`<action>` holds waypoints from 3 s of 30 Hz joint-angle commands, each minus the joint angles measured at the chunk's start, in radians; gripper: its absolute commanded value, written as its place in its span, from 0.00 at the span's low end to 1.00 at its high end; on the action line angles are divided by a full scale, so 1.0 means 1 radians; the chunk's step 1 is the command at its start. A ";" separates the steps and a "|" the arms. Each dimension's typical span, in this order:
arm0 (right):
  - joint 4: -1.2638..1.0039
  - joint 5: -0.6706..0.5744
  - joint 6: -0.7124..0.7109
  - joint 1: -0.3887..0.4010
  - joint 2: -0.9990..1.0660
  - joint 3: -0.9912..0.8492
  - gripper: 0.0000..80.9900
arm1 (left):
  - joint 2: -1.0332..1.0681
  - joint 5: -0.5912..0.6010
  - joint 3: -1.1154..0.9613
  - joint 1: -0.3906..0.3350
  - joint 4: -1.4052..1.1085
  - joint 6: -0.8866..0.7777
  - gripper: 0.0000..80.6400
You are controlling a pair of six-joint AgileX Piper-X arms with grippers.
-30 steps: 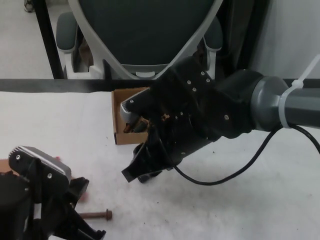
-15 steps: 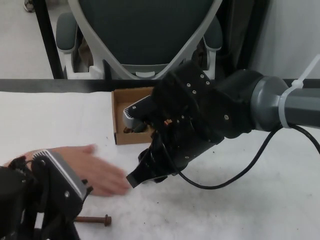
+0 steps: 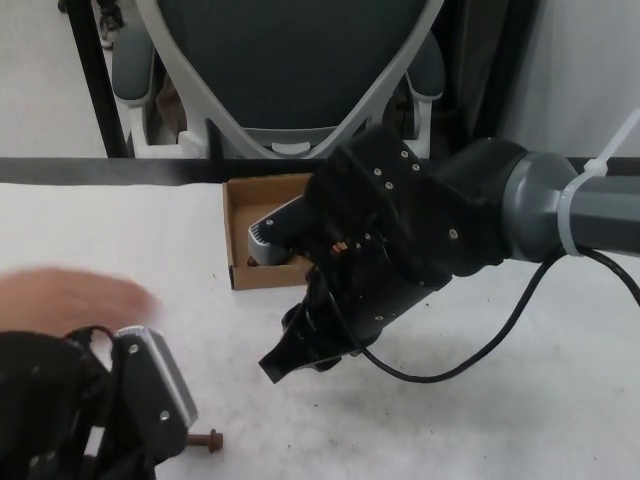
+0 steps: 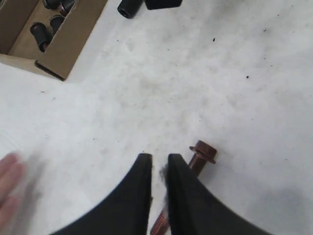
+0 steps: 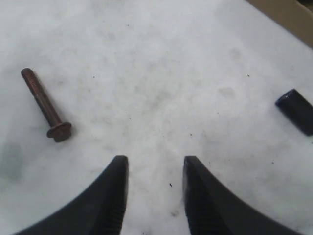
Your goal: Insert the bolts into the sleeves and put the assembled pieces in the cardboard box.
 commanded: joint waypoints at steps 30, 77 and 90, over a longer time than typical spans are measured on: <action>-0.147 0.004 -0.067 -0.029 -0.085 0.293 0.44 | 0.113 0.028 -0.238 -0.011 0.364 0.045 0.42; -0.266 0.083 -0.105 -0.079 -0.300 0.345 0.44 | 0.395 -0.012 -0.452 -0.016 0.597 0.429 0.46; -0.025 0.079 -0.209 -0.106 -0.237 0.168 0.44 | 0.496 0.027 -0.538 -0.015 0.770 0.429 0.30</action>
